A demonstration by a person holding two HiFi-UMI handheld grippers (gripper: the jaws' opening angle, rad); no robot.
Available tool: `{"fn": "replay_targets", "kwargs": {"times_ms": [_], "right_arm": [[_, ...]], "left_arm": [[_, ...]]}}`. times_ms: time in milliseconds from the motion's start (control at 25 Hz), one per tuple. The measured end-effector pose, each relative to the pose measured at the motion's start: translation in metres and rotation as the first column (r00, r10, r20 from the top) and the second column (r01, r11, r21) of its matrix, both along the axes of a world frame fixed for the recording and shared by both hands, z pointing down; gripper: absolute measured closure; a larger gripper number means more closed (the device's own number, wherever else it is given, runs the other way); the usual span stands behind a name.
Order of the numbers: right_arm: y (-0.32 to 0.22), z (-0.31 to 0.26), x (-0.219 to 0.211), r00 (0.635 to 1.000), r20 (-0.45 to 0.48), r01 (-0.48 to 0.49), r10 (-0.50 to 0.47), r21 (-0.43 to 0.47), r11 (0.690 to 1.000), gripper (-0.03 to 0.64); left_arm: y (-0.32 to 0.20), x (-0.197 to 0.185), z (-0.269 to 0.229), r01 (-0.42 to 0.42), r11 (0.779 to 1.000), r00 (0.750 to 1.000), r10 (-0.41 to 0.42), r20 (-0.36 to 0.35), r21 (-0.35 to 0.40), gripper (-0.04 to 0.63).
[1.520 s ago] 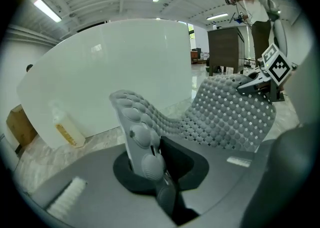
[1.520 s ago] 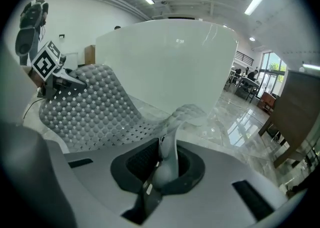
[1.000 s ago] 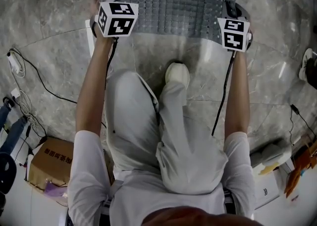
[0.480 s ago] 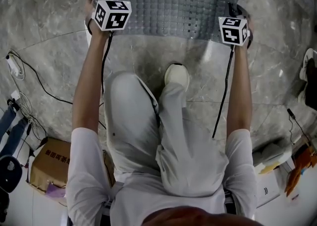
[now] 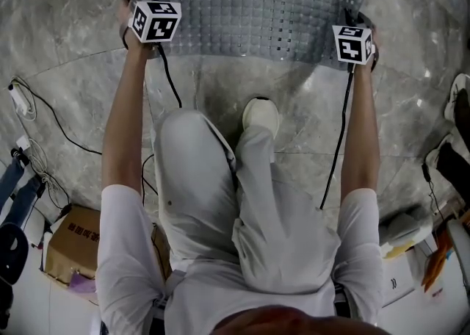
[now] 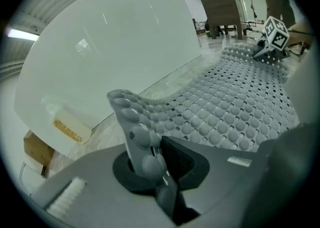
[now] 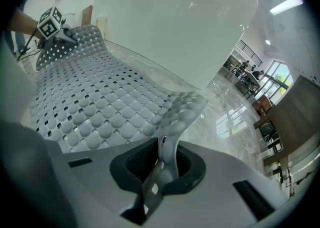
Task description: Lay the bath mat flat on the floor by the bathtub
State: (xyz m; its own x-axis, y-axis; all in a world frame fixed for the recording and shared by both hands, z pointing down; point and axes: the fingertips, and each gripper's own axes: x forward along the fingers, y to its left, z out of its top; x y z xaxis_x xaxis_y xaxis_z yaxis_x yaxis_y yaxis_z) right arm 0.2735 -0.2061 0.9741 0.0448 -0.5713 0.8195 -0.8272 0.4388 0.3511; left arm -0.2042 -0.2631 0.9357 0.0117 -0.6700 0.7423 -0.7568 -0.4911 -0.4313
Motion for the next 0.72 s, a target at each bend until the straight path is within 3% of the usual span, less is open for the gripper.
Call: {"fn": "replay_targets", "kwargs": {"times_ms": [280,520,720], "right_arm": [[0.0,0.017,0.011,1.0,0.016,0.001,0.0,-0.042,0.999,0.578],[-0.002,0.024,0.017,0.989,0.138,-0.042,0.047,-0.041,0.998,0.574],[-0.003,0.023,0.019,0.954,0.293,-0.051,0.058,-0.03,0.998,0.566]], "left_arm": [[-0.007,-0.013,0.021,0.02,0.999,1.0,-0.02,0.012,-0.049,0.561],[-0.011,-0.021,0.038,0.016,0.995,1.0,-0.018,-0.016,-0.099,0.551],[-0.012,-0.027,0.043,0.018,0.992,0.997,-0.028,-0.077,-0.124,0.54]]}}
